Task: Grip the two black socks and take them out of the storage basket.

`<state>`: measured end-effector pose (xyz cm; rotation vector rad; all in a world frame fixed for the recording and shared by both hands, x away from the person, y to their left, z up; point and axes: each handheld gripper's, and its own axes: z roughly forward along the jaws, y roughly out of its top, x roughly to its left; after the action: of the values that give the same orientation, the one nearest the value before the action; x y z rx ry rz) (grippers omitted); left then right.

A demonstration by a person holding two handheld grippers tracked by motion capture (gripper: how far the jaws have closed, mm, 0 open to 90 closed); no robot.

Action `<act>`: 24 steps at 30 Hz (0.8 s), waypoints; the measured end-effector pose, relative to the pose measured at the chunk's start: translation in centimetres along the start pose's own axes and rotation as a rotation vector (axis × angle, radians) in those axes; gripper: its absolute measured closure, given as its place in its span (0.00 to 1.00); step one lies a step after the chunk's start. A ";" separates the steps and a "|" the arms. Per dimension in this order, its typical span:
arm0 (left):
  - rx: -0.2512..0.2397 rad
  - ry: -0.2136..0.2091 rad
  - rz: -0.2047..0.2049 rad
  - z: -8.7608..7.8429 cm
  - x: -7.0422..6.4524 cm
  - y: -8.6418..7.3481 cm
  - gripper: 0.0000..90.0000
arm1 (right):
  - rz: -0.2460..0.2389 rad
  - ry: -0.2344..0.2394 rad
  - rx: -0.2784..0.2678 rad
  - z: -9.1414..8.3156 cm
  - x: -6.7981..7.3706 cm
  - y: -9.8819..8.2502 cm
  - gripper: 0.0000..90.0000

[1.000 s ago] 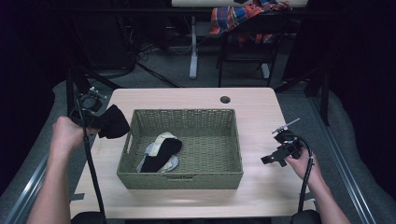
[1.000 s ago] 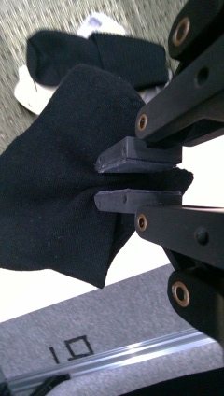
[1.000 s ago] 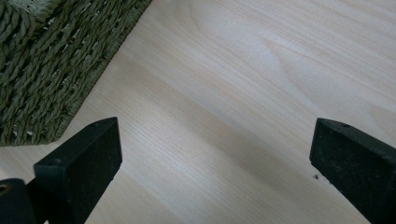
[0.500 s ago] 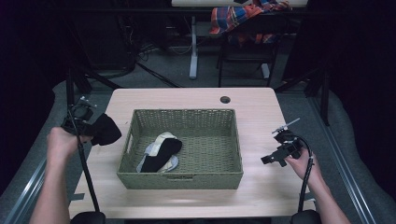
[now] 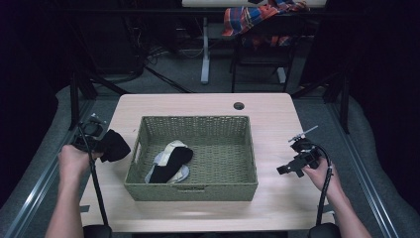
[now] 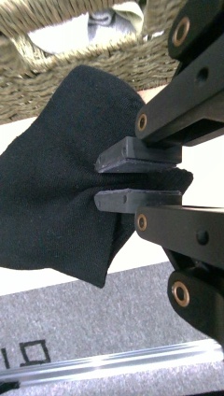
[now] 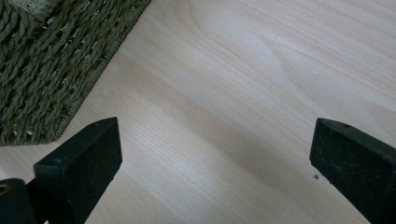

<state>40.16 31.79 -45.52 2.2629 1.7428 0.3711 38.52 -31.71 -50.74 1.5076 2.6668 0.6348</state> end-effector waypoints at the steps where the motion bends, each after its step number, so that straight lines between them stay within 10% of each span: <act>1: 0.002 -0.004 -0.001 0.3 0.0 -0.1 0.90 | -0.005 -0.003 0.008 0.0 0.0 0.0 0.02; 24: 0.093 -0.017 0.042 5.5 -0.4 -2.0 0.90 | -0.003 -0.005 0.006 0.0 0.0 0.0 0.02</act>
<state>40.23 31.58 -51.41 2.3627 1.7408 0.2838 38.53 -31.65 -50.77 1.5047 2.6694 0.6226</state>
